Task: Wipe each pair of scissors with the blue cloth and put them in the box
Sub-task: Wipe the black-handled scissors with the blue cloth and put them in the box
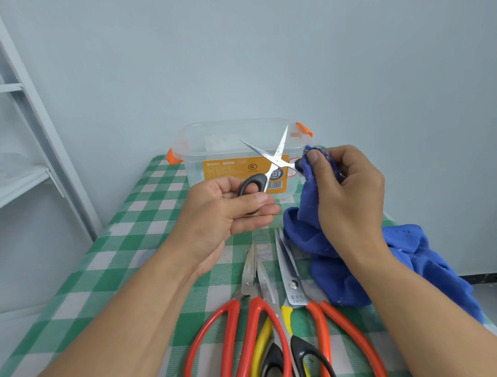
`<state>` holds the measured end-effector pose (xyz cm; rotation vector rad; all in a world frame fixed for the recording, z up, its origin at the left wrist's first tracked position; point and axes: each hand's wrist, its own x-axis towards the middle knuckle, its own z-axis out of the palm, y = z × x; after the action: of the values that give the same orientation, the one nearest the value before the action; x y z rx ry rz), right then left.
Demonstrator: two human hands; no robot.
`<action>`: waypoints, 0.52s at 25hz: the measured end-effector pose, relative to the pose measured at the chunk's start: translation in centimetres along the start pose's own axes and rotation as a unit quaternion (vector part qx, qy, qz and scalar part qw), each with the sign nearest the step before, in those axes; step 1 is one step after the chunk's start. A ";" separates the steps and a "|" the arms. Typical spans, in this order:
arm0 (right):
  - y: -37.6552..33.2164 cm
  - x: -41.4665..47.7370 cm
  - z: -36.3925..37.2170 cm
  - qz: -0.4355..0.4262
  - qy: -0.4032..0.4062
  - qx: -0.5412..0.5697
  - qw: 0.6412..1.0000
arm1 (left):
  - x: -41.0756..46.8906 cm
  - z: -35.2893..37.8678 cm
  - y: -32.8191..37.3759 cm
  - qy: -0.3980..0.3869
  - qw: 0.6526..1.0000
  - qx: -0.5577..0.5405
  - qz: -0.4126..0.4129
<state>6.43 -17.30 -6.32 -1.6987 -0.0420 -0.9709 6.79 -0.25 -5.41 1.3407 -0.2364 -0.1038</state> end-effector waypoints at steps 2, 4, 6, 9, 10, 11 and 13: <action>-0.1 0.2 -0.1 -0.008 0.006 -0.021 1.000 | 0.0 -0.1 0.1 0.002 1.000 0.003 0.003; 0.2 0.3 -0.1 -0.012 -0.006 -0.041 0.999 | 0.1 -0.2 0.1 0.003 1.000 0.006 0.005; 0.6 0.4 0.0 0.011 -0.036 -0.035 0.999 | 0.1 -0.3 0.2 0.004 1.000 0.005 0.007; 0.7 0.3 0.2 0.041 -0.078 -0.035 0.995 | 0.1 -0.3 0.3 0.008 1.000 0.007 0.007; 0.6 0.2 0.2 0.043 -0.087 -0.027 0.995 | 0.1 -0.4 0.3 0.011 1.000 0.005 0.006; 0.4 0.2 0.2 0.044 -0.096 -0.016 0.994 | 0.1 -0.4 0.3 0.014 1.000 0.003 0.006; 0.1 0.0 0.2 0.052 -0.115 0.005 0.992 | 0.2 -0.4 0.3 0.015 1.000 0.000 0.007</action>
<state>6.59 -17.15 -6.38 -1.7793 -0.1093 -0.6933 7.02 0.20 -5.19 1.3386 -0.2204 -0.0707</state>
